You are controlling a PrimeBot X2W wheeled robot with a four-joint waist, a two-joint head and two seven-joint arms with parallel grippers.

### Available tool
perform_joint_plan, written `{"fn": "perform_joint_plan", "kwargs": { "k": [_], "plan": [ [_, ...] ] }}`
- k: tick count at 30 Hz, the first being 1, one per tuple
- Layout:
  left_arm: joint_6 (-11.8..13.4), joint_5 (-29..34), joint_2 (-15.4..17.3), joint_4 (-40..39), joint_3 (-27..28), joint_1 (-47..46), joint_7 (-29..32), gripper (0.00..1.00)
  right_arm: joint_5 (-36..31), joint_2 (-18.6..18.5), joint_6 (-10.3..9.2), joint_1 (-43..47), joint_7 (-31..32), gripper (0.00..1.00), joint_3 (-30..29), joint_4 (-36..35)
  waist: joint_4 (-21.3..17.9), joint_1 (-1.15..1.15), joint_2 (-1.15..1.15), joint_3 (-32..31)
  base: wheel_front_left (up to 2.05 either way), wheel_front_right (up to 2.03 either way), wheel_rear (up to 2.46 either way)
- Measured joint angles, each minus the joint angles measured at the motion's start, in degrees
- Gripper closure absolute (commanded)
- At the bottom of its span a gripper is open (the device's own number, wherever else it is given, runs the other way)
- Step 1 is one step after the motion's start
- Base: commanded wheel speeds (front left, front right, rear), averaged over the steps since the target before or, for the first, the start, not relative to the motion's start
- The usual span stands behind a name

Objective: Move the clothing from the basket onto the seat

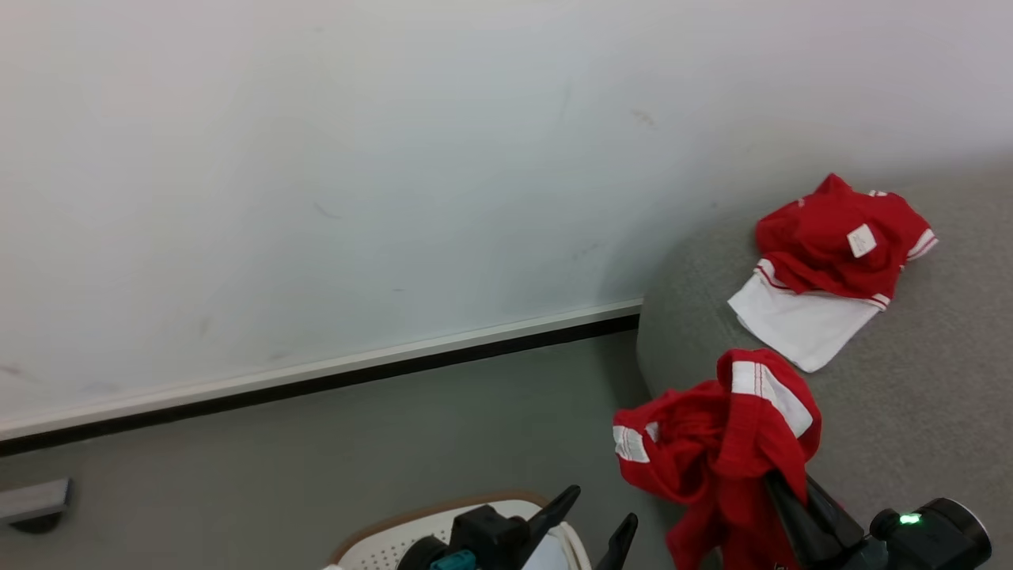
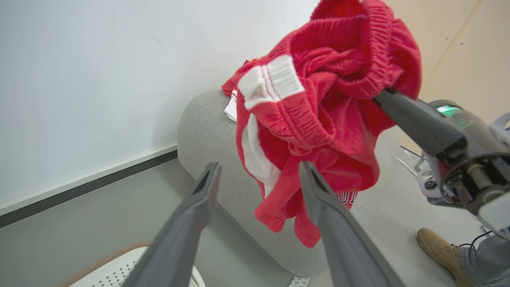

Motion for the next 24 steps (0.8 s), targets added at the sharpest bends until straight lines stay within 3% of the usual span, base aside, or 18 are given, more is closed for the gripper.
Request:
{"fn": "perform_joint_plan", "kwargs": {
  "k": [13, 24],
  "plan": [
    [-0.1, 0.0, -0.8, 2.4, -0.7, -1.8, -1.3, 0.00, -0.2, 0.2, -0.01, 0.4, 0.0, 1.00, -1.7, -0.3, -10.2, 0.00, 0.00, 0.8, 0.00, 0.00, 0.00],
    [0.0, 0.0, -1.1, 3.4, -1.7, -2.5, -1.6, 0.00, -0.2, 0.1, -0.01, 0.7, 0.0, 1.00, -3.8, -0.8, -10.8, 0.00, 0.00, 2.1, 0.00, 0.00, 0.00]
  ]
}}
